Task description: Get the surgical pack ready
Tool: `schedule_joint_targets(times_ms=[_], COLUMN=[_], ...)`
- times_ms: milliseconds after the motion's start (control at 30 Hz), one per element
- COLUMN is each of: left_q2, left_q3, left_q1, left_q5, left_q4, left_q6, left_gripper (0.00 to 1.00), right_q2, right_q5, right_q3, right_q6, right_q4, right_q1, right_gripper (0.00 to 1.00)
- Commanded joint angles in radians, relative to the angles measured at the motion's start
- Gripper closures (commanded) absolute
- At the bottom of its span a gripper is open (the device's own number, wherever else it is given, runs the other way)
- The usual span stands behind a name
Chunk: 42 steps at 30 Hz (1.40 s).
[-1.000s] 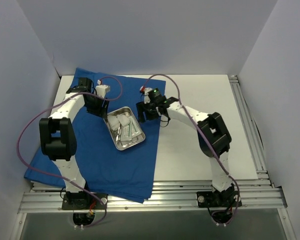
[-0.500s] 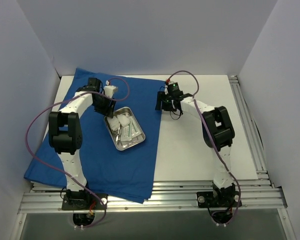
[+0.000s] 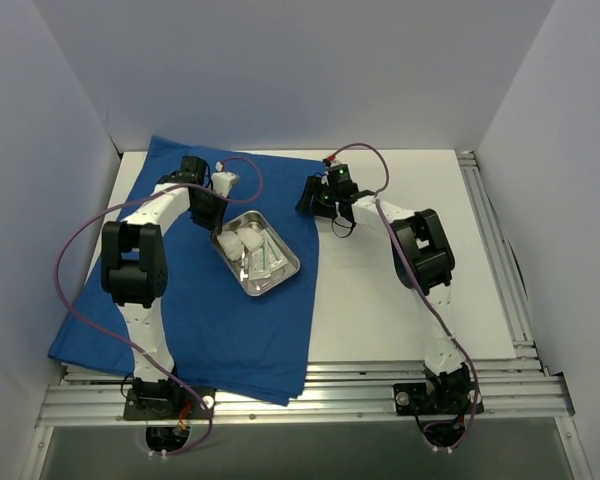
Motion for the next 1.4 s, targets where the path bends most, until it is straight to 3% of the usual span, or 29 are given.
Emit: schedule_joint_targets(times_ms=[0,100,133,200,233,333,567,833,1067,1200,1267,1300,1367], left_q2=[-0.001,-0.021,-0.027,-0.047,-0.056,-0.096,-0.200,-0.275,-0.282,-0.239,-0.223,-0.220,-0.217], left_q3=[0.025,0.013,0.010,-0.004,-0.012,-0.053,-0.150,-0.224,-0.221,-0.218,-0.227,-0.236,-0.242], left_q1=[0.003,0.012,0.016,0.039,0.050,0.088,0.122,0.217,0.208,0.141,0.078,0.061,0.024], left_q5=[-0.052,-0.079,-0.086,-0.089,-0.081,-0.052,-0.020,0.025,0.170,0.201,0.207,0.210,0.206], left_q4=[0.018,0.010,0.009,0.006,0.006,0.015,0.016,0.026,-0.008,-0.025,-0.020,-0.014,-0.010], left_q6=[-0.027,-0.048,-0.067,-0.091,-0.111,-0.134,-0.145,-0.220,-0.274,-0.285,-0.300,-0.306,-0.315], left_gripper=[0.83,0.91,0.94,0.98,0.98,0.98,0.98,0.98,0.98,0.98,0.98,0.98,0.98], right_q2=[0.044,0.041,0.041,0.036,0.035,0.007,-0.108,-0.338,-0.589,-0.695,-0.752,-0.775,-0.855], right_q5=[-0.042,-0.040,-0.040,-0.044,-0.037,-0.005,0.076,0.177,0.234,0.257,0.260,0.268,0.333], right_q3=[-0.042,-0.061,-0.064,-0.072,-0.073,-0.098,-0.274,-0.628,-0.916,-1.027,-1.047,-1.050,-1.046], right_q6=[0.083,0.113,0.122,0.140,0.143,0.146,0.191,0.214,0.194,0.200,0.189,0.180,0.148], right_q4=[0.035,0.074,0.082,0.108,0.114,0.125,0.207,0.295,0.278,0.255,0.212,0.189,0.098], right_q1=[0.019,0.018,0.018,0.018,0.018,0.007,-0.074,-0.247,-0.358,-0.384,-0.389,-0.390,-0.390], right_gripper=[0.46,0.57,0.67,0.77,0.86,1.00,1.00,1.00,1.00,1.00,0.91,0.70,0.55])
